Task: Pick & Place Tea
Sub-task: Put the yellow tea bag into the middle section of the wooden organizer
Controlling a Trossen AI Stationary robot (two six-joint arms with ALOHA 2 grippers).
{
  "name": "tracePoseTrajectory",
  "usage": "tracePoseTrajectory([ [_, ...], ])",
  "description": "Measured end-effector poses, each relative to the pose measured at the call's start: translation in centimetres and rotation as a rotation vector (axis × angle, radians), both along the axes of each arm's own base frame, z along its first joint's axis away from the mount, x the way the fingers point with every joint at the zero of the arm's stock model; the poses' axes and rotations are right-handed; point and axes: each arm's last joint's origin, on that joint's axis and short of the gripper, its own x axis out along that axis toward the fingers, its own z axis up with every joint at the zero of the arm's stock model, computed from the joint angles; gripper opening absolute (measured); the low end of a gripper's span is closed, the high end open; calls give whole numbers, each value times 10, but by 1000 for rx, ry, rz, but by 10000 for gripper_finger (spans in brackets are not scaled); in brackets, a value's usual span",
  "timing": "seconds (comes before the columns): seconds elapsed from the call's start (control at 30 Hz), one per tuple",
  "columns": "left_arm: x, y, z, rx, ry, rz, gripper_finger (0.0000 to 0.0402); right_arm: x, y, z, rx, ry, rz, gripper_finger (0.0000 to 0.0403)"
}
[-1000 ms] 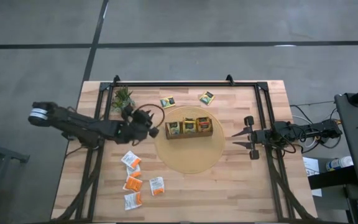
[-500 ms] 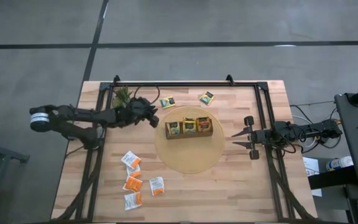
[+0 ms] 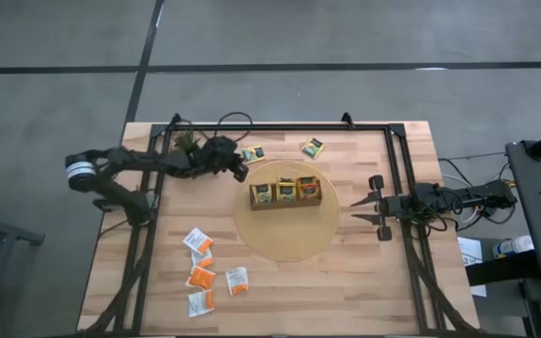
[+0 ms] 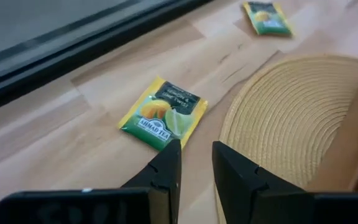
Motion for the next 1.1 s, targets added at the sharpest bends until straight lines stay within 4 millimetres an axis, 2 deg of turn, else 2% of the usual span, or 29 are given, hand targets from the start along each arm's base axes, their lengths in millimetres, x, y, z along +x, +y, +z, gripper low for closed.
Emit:
tracePoseTrajectory([
  [0.33,25,38,-10,-40,182,-13,85,0,0,0,0,0,0,122],
  [0.57,45,57,-13,-70,177,-111,85,0,0,0,0,0,0,130],
  [0.9,54,83,-36,-190,275,-124,85,0,0,0,0,0,0,118],
  [1.1,64,93,-46,-197,321,-147,85,0,0,0,0,0,0,117],
])
